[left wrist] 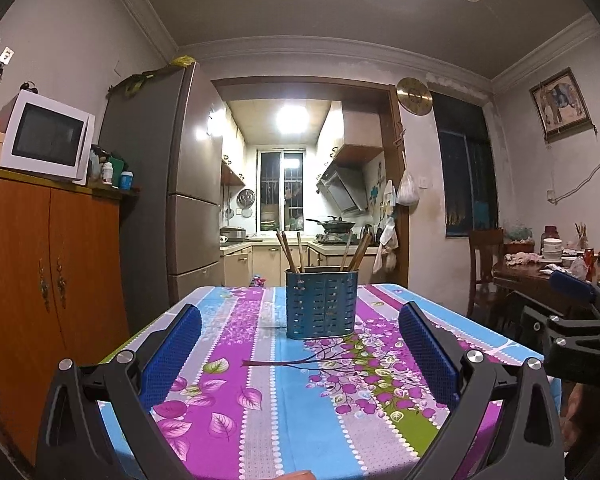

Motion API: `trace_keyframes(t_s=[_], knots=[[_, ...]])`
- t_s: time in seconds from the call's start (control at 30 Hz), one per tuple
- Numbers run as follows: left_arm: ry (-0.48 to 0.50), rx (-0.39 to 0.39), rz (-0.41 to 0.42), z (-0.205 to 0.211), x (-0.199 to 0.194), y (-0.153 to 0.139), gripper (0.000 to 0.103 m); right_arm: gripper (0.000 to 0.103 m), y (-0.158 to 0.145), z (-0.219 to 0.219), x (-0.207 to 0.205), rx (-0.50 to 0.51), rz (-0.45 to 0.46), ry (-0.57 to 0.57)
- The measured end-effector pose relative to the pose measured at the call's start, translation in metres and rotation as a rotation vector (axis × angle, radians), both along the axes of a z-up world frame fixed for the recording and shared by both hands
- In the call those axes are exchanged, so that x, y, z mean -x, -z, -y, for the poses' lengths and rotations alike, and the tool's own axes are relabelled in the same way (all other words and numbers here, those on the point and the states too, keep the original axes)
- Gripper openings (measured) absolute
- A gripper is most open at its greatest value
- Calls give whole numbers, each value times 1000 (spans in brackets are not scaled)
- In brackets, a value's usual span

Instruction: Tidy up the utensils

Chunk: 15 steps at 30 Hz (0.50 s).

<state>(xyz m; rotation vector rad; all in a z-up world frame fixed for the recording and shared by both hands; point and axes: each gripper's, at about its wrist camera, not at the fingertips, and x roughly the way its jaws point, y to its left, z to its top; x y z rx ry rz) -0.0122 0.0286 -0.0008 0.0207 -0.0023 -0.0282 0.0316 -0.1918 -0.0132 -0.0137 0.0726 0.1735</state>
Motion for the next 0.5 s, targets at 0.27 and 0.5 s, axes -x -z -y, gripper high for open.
trace_keyframes(t_s=[0.27, 0.5], knots=[[0, -10, -9, 2, -3, 2, 98, 98, 0, 1, 2, 3, -2, -4], [-13, -23, 6, 3, -3, 3, 98, 98, 0, 1, 1, 4, -3, -4]])
